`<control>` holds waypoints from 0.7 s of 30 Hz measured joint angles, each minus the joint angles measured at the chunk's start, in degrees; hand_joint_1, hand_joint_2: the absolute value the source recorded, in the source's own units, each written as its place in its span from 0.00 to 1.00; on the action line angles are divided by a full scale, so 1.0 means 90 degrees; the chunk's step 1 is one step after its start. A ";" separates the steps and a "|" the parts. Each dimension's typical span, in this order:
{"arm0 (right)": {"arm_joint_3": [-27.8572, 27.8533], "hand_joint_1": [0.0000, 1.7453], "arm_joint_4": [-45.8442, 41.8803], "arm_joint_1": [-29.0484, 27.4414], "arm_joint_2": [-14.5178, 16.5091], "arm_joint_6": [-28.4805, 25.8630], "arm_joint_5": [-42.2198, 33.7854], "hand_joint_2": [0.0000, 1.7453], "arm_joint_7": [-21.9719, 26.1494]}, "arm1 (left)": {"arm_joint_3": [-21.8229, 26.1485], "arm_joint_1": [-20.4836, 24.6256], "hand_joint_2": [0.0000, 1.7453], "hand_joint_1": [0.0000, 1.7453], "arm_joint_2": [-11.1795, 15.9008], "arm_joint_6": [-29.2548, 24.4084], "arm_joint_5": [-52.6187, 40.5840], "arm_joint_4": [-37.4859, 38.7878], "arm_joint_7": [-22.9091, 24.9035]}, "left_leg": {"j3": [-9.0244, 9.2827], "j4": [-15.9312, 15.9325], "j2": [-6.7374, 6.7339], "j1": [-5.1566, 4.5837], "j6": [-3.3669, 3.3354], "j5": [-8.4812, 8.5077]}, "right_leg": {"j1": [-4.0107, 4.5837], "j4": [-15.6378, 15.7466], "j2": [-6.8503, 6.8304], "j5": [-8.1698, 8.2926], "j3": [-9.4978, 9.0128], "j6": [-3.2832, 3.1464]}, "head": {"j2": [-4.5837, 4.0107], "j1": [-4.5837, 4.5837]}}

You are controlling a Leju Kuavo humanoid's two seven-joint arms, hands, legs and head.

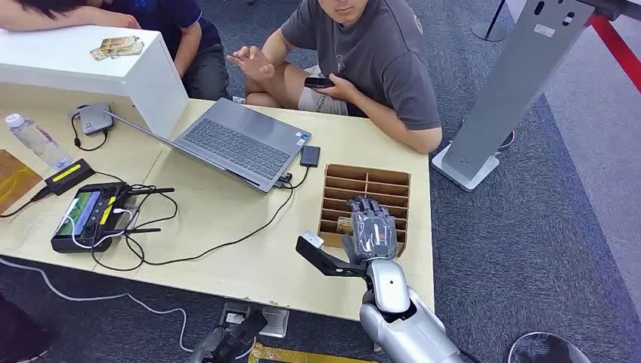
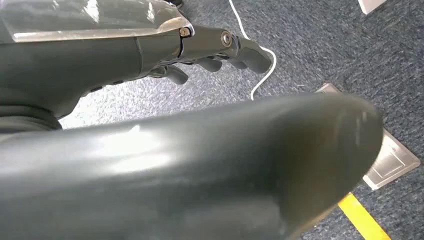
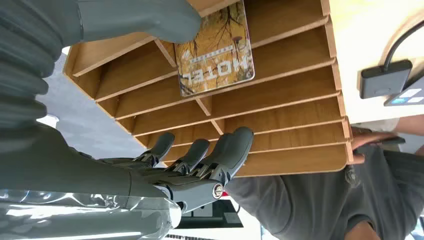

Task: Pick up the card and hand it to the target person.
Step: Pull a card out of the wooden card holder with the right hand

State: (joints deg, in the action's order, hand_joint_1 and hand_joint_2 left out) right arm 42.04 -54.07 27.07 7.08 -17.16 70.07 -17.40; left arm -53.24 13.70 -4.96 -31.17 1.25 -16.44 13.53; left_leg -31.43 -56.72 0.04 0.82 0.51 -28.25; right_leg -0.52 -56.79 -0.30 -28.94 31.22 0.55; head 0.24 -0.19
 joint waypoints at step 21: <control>0.0106 0.46 0.0408 0.0147 0.0134 0.0066 0.0009 1.00 0.0006 | 0.0000 -0.0003 0.00 0.00 0.0000 -0.0012 0.0000 0.0000 0.0000 | 0.0000 0.0000 0.0000 0.0000 0.0000 0.0000 | 0.0000 0.0000 0.0000 0.0000 0.0000 0.0000 | 0.0000 0.0002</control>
State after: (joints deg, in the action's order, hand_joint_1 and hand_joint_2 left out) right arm 43.00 -50.40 28.39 8.28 -16.57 70.16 -17.34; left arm -53.24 13.68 -4.96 -31.28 1.25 -16.44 13.53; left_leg -31.42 -56.72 0.04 0.82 0.51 -28.24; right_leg -0.52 -56.79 -0.30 -28.94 31.22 0.55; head 0.24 -0.17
